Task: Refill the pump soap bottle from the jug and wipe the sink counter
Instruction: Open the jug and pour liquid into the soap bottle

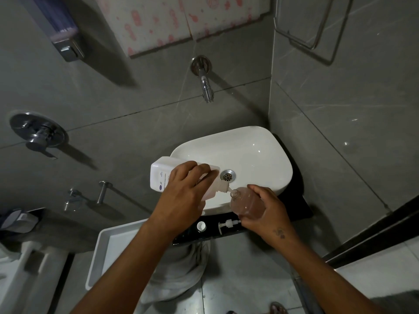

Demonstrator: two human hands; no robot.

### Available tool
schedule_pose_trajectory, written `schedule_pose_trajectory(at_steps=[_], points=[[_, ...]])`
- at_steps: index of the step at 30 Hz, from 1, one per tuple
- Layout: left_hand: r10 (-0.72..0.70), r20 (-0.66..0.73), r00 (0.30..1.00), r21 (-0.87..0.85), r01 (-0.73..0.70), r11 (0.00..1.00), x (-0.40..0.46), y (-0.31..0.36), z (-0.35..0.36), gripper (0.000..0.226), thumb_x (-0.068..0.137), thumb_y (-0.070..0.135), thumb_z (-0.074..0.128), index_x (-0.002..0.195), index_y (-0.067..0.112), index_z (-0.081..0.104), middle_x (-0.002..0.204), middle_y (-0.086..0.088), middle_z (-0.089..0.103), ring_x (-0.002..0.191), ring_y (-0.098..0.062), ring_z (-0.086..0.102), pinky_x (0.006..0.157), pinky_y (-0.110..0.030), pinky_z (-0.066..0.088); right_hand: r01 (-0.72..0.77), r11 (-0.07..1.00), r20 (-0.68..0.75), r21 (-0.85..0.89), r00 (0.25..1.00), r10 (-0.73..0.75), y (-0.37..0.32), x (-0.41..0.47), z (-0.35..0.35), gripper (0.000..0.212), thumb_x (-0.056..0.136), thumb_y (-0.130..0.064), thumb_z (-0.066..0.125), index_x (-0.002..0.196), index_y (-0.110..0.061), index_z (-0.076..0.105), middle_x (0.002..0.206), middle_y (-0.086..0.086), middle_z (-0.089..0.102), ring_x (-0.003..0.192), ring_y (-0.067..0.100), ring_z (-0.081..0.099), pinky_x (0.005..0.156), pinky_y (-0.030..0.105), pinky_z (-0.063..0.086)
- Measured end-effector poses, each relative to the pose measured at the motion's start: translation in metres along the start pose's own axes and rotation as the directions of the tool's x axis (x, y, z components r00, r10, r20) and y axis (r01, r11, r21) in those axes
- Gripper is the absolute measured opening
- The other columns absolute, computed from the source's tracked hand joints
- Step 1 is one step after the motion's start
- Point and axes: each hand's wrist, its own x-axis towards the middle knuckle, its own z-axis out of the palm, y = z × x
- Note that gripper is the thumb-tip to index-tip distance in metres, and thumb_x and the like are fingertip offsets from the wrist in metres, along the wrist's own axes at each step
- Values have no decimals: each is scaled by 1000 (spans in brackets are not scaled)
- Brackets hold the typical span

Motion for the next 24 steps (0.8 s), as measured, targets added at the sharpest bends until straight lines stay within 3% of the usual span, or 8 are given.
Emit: schedule_pose_trajectory(at_steps=[4,9,14,24], points=[[-7,14,1000,-5,7,1000,-1,2,1,81,52,4,93,129,11,67,129,-2,52,118,-28,44,102,-42,36,0,1000,8,4,1000,0,-1,1,0,88,48,-36,81,132,-25,55,121,-13,55,109,0,55,90,6,39],[0,10,1000,-11,0,1000,0,2,0,80,52,3,93,128,10,67,129,-1,48,117,-28,43,103,-38,28,3,1000,10,2,1000,-3,-2,0,0,87,50,-33,82,132,-26,55,122,-13,54,109,-1,54,92,10,42],[-1,5,1000,-9,1,1000,0,2,0,82,51,3,93,128,10,67,129,-2,49,117,-28,43,102,-39,29,-17,1000,15,9,1000,17,-3,-1,0,91,45,-44,75,132,-27,55,122,-14,54,110,1,55,90,6,39],[4,17,1000,-19,-4,1000,-2,6,-2,78,53,1,91,127,8,68,126,-6,57,116,-29,44,101,-39,30,-29,1000,20,2,999,29,-2,-2,1,92,44,-44,75,132,-25,55,122,-12,54,110,2,55,89,1,37]])
